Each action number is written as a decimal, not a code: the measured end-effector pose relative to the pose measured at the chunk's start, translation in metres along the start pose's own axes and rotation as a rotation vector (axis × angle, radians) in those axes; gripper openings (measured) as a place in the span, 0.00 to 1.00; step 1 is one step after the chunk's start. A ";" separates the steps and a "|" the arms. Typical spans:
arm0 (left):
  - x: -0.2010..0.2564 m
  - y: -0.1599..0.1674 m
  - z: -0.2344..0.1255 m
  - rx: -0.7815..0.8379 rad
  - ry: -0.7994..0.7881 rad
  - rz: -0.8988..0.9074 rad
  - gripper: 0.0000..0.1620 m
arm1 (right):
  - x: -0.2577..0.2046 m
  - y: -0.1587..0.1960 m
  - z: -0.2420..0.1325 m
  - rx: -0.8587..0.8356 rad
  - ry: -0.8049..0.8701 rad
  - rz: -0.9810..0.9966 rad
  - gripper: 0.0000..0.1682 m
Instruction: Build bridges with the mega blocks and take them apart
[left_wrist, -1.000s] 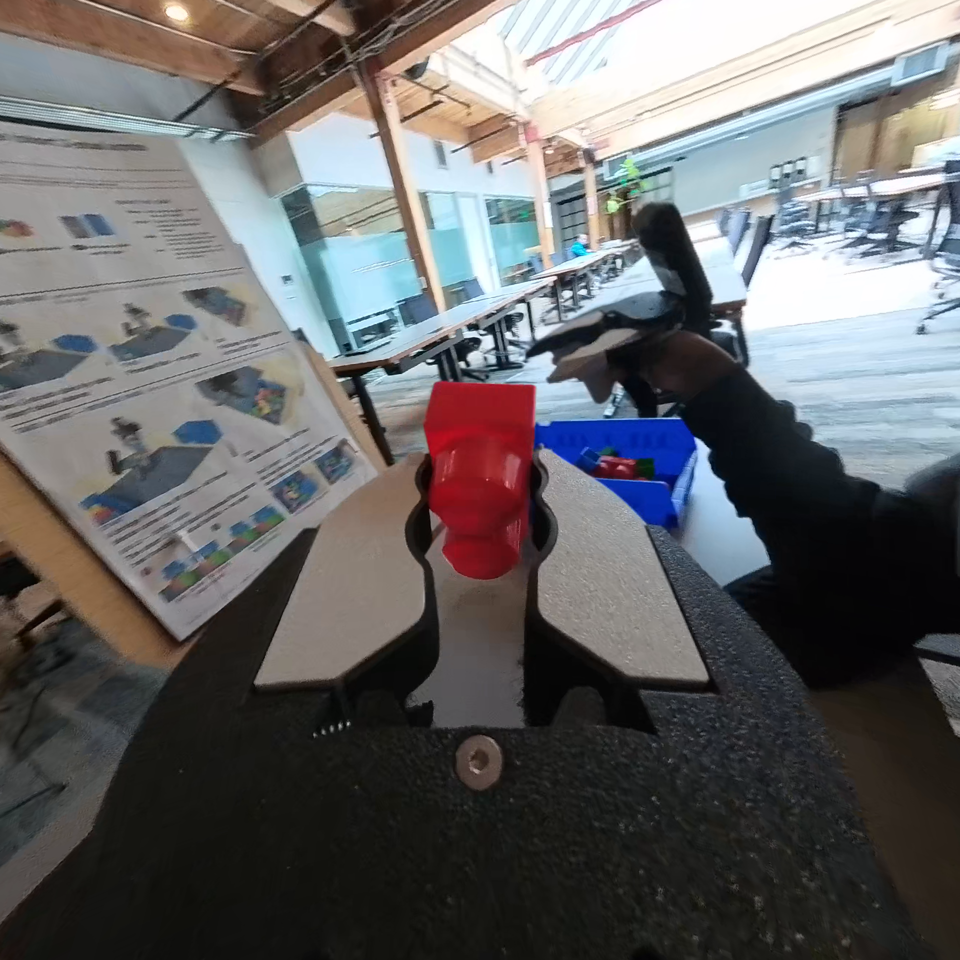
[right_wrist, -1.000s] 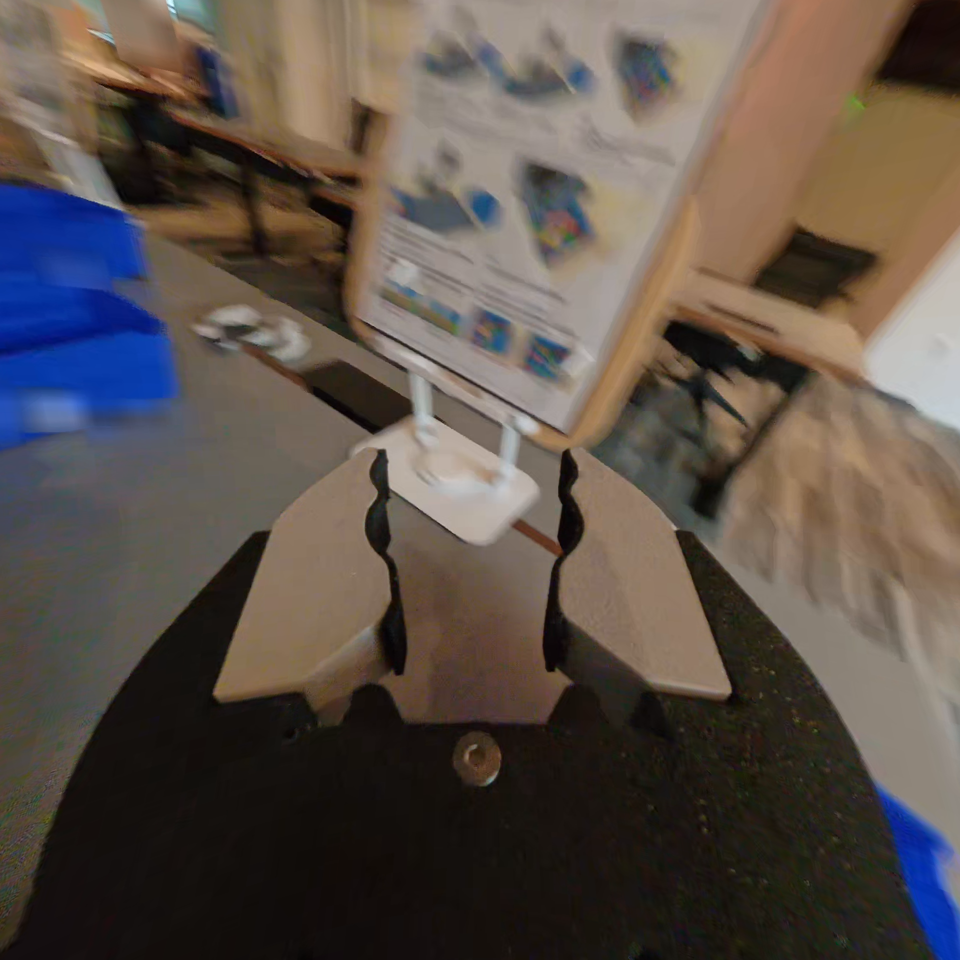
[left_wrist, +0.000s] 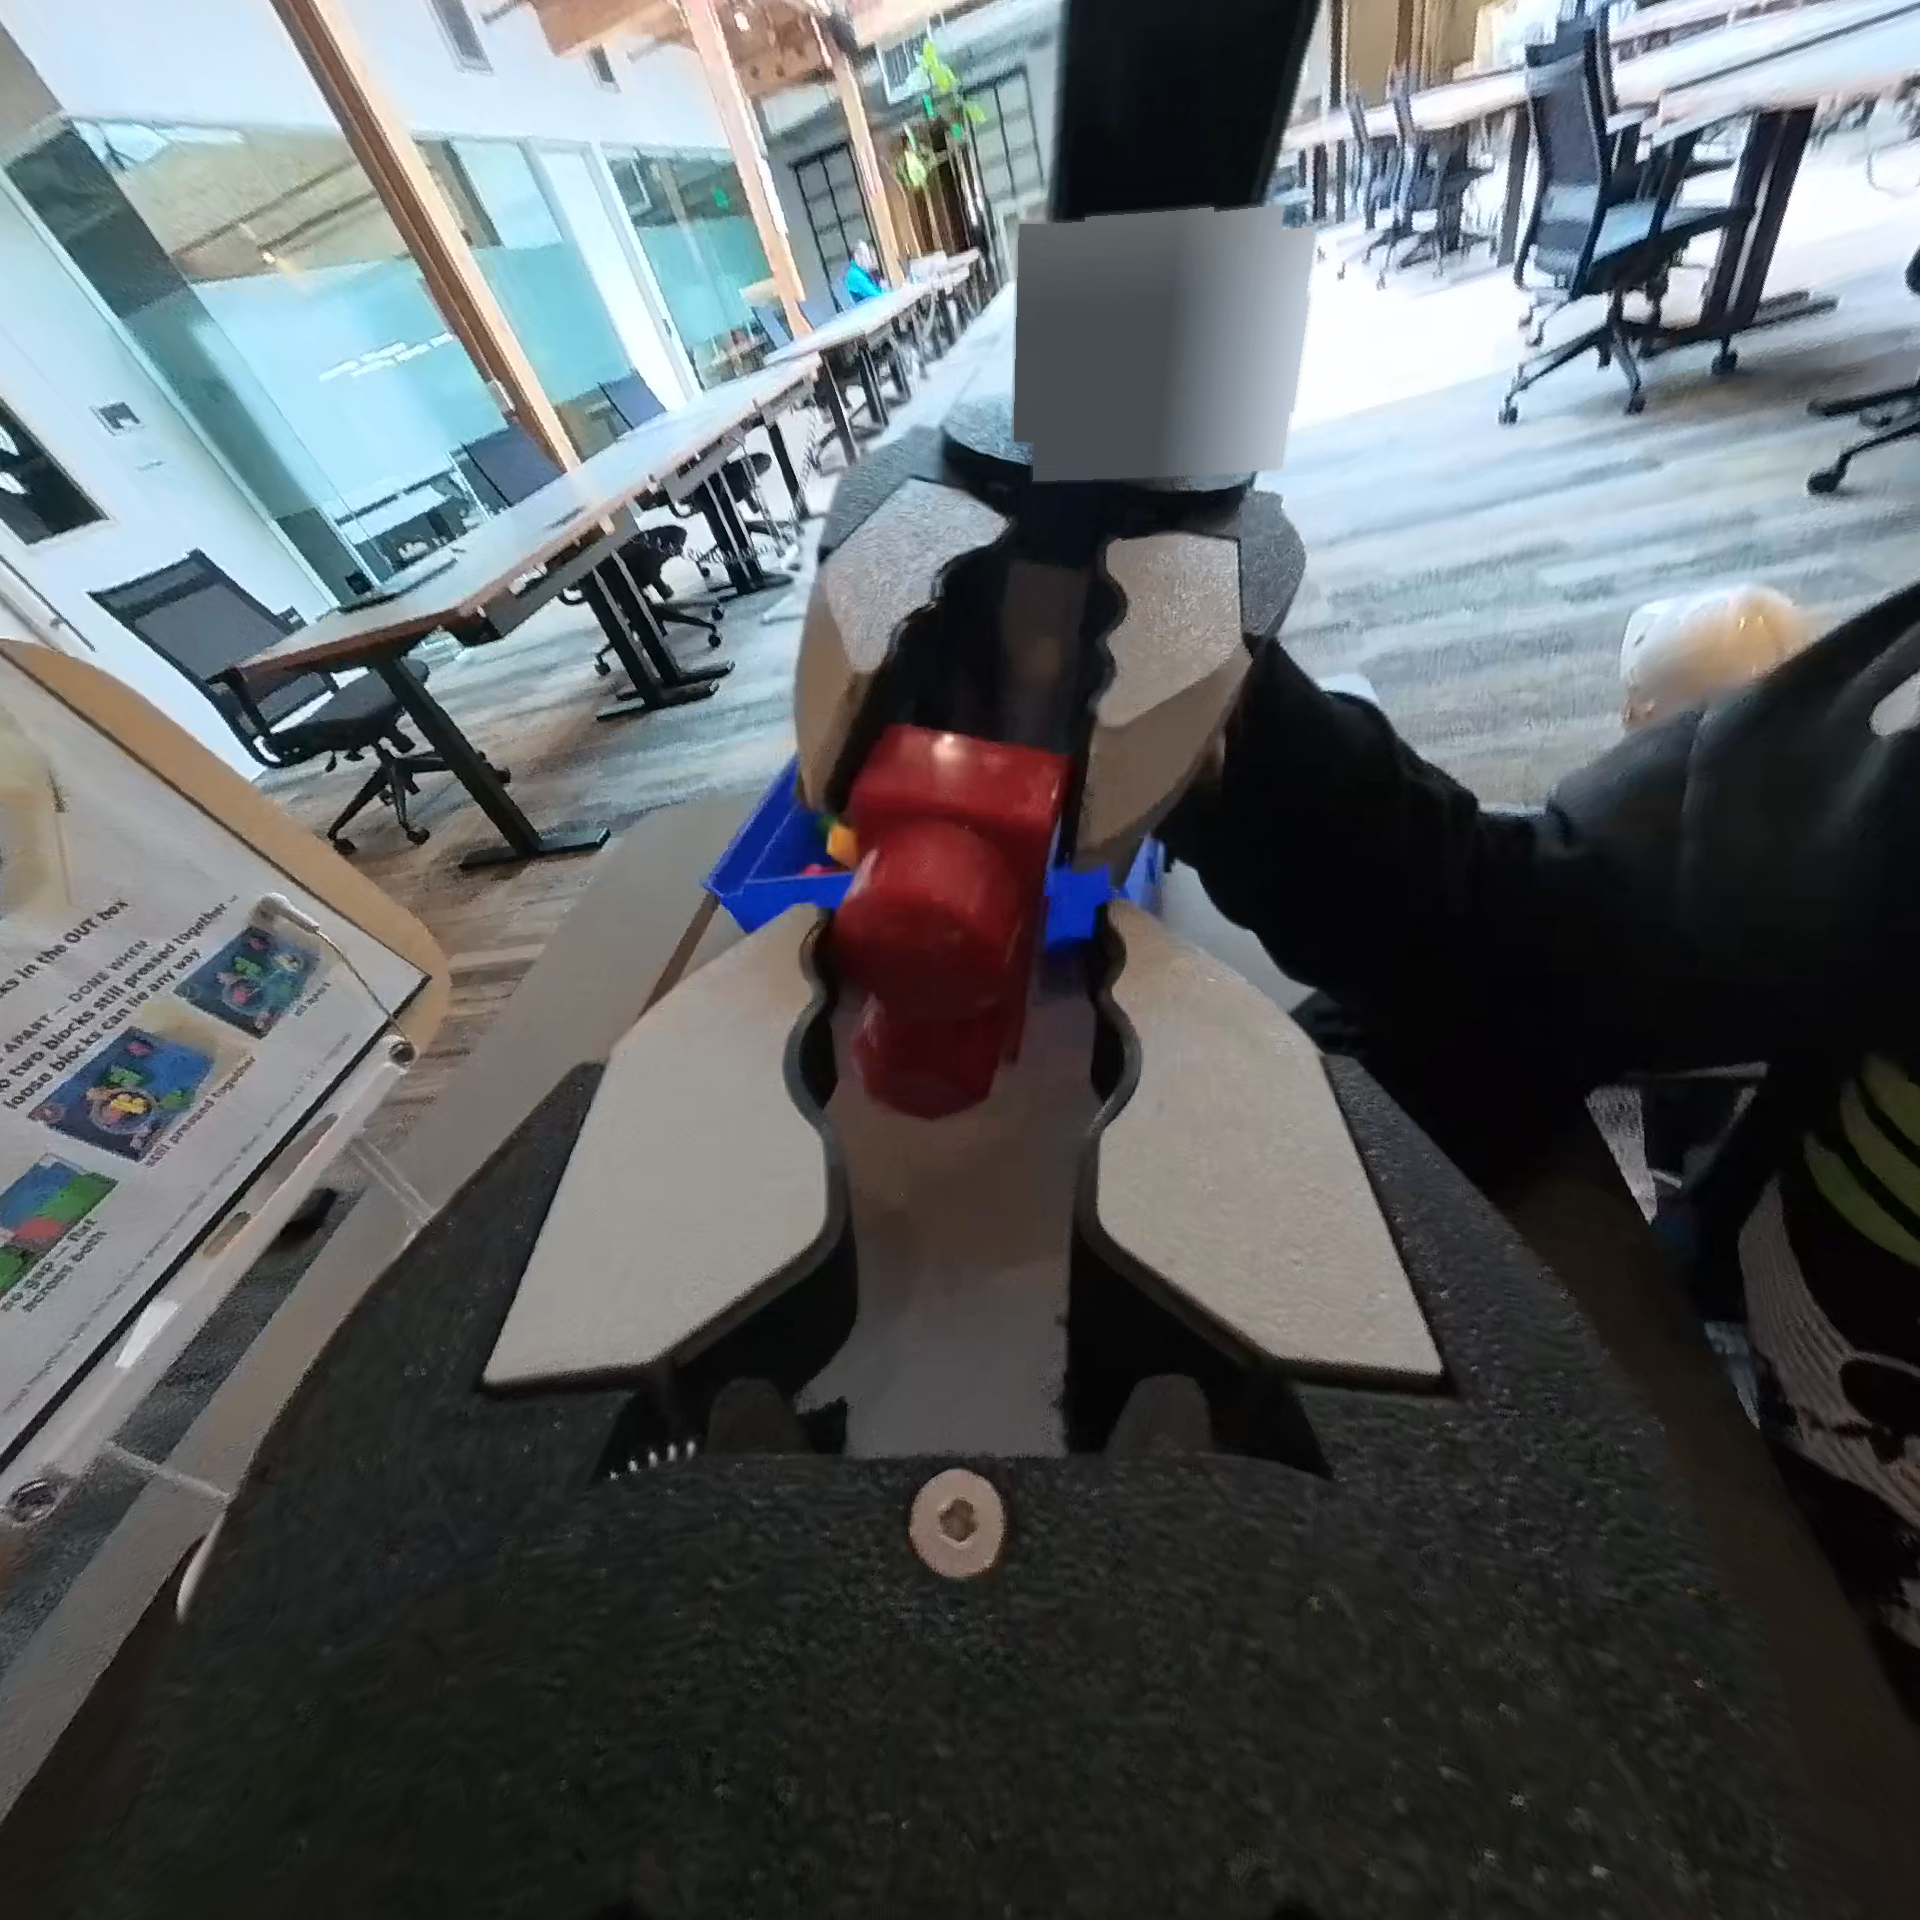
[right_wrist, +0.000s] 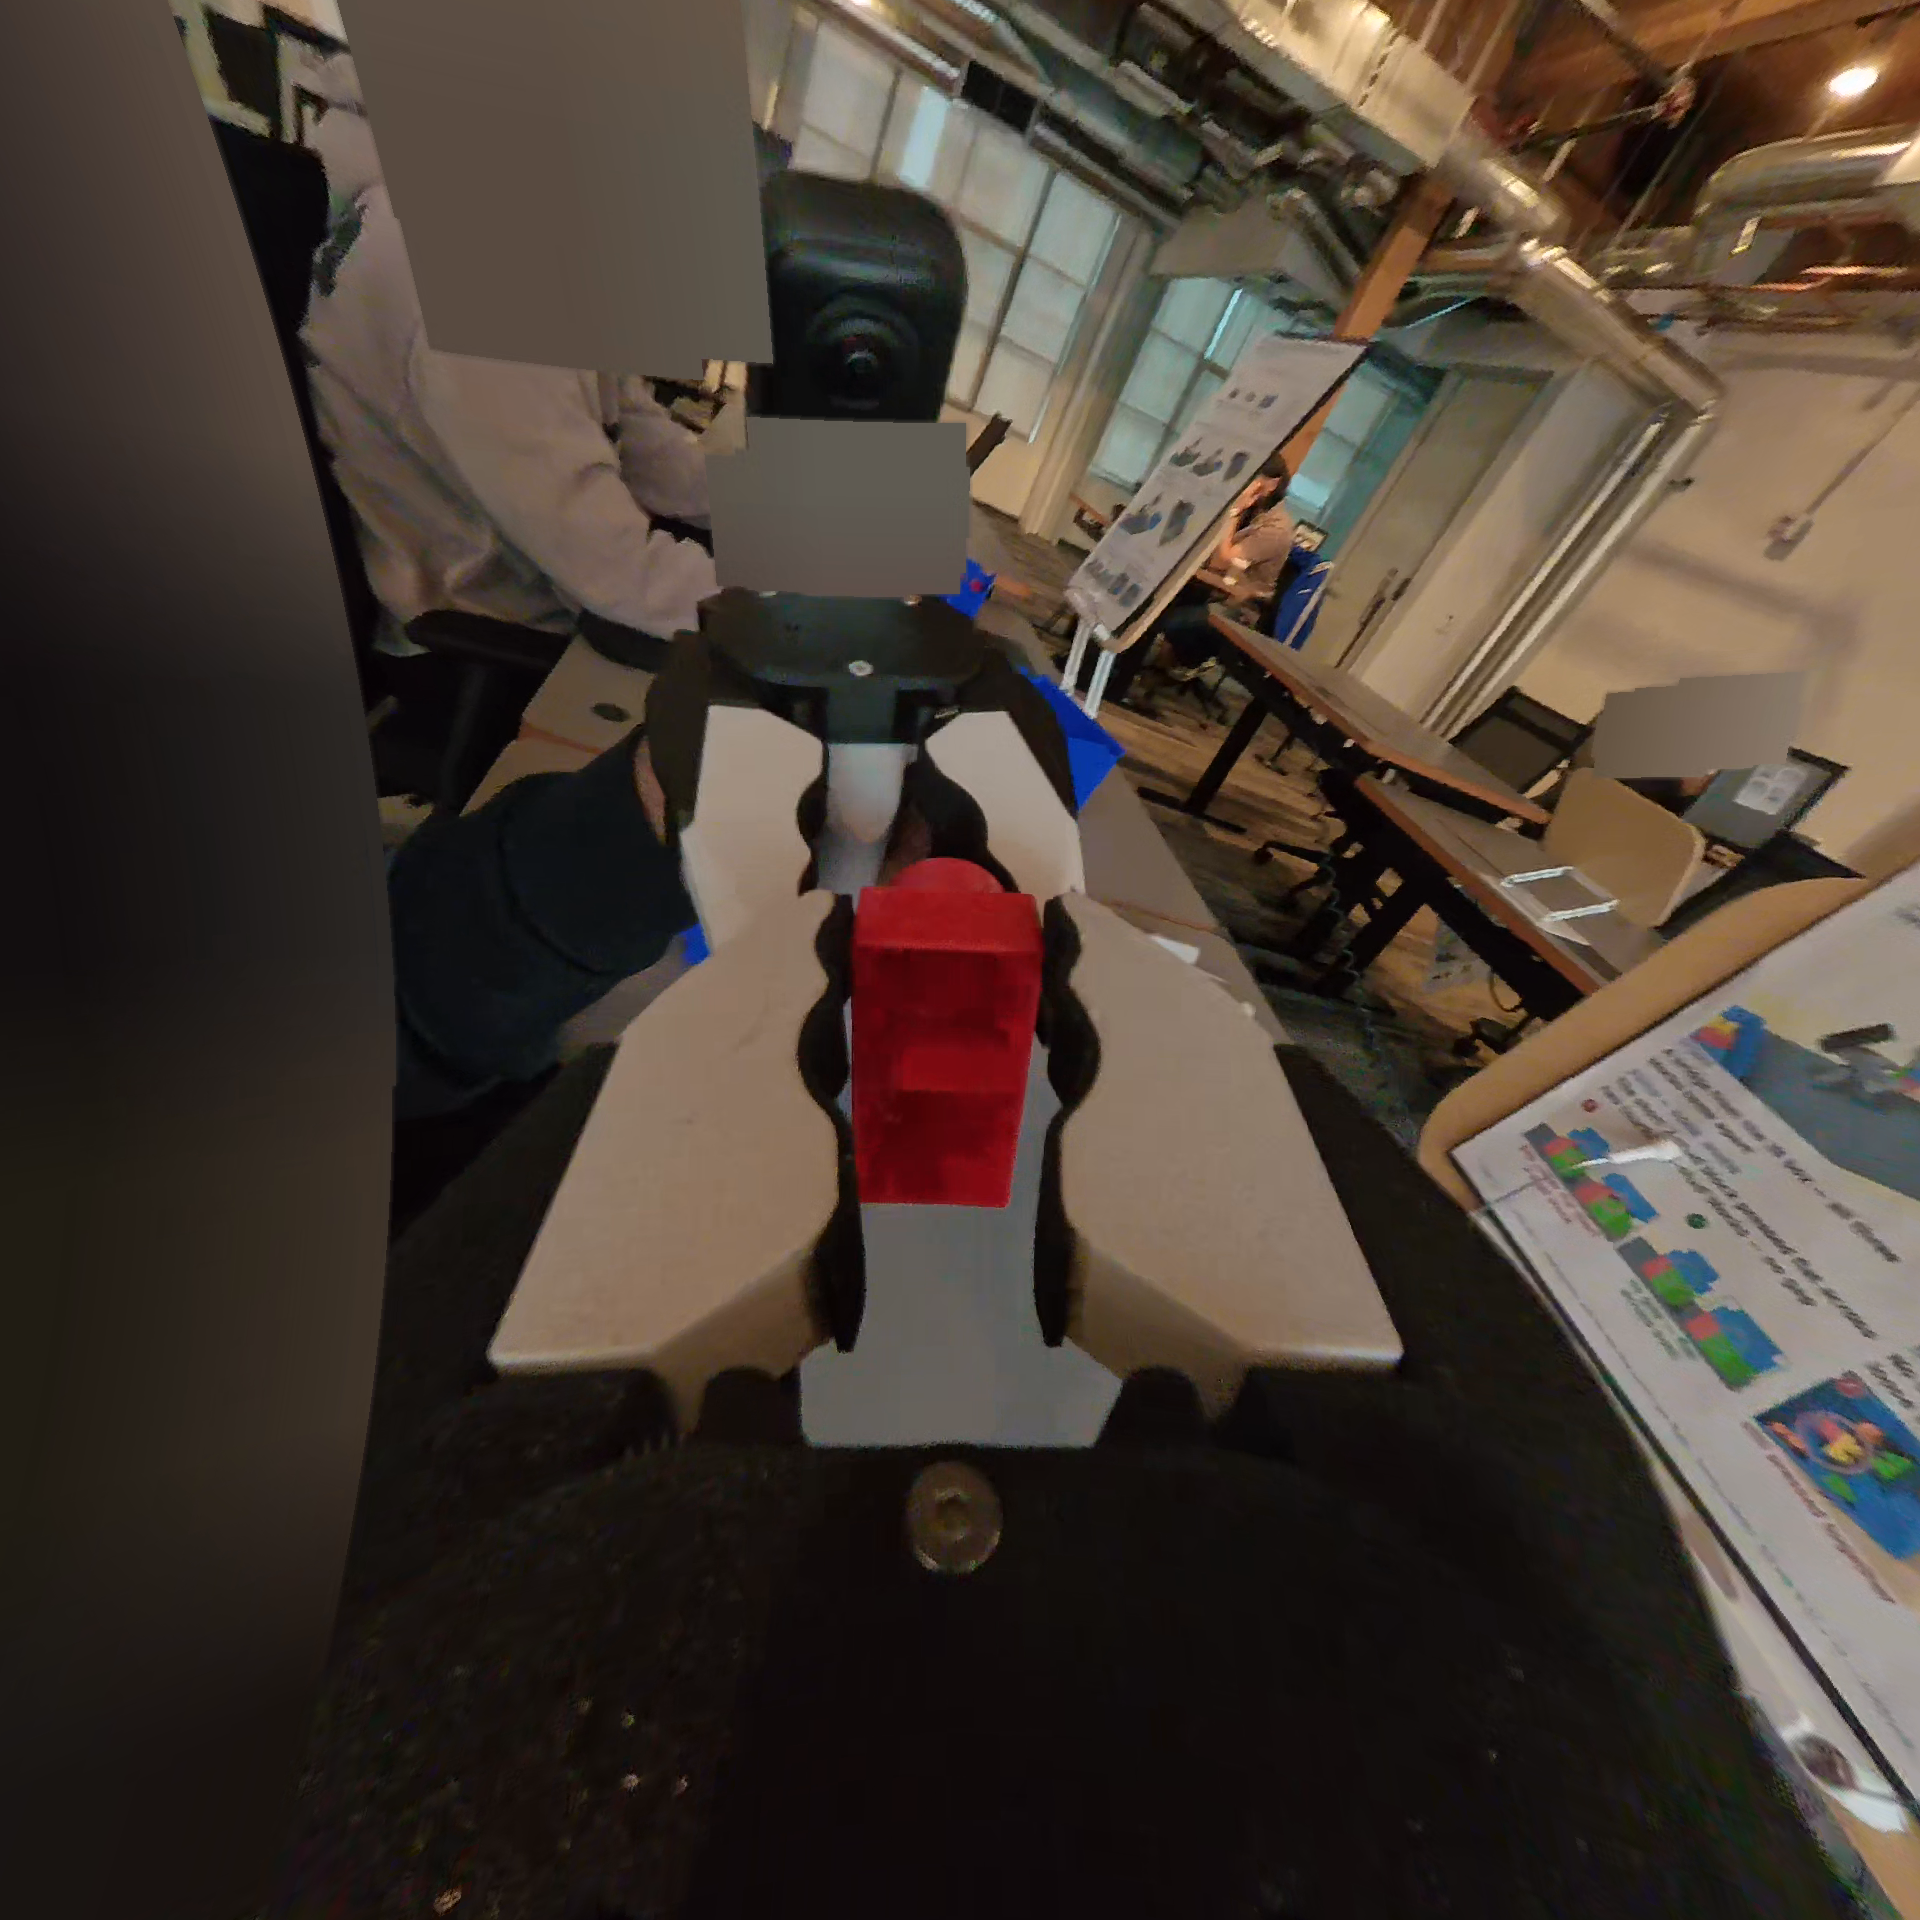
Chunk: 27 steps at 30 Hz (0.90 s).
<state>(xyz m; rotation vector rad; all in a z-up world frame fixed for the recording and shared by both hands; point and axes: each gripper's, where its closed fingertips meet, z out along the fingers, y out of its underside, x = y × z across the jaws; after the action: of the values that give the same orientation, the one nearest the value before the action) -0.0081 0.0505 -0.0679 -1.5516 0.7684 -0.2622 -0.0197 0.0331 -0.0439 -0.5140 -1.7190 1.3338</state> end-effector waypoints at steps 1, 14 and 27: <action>-0.003 -0.003 -0.003 0.019 -0.014 -0.008 0.31 | 0.005 -0.003 -0.005 0.010 0.026 0.005 0.21; -0.083 -0.026 -0.120 0.226 -0.515 -0.043 0.25 | 0.128 0.117 -0.286 -0.647 1.064 0.150 0.20; -0.100 -0.018 -0.210 0.285 -0.762 -0.072 0.21 | 0.148 0.279 -0.399 -0.766 1.361 0.470 0.21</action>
<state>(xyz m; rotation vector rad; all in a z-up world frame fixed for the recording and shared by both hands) -0.2007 -0.0564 0.0094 -1.2645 0.0694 0.1660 0.1803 0.4635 -0.2279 -1.8148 -0.8285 0.2327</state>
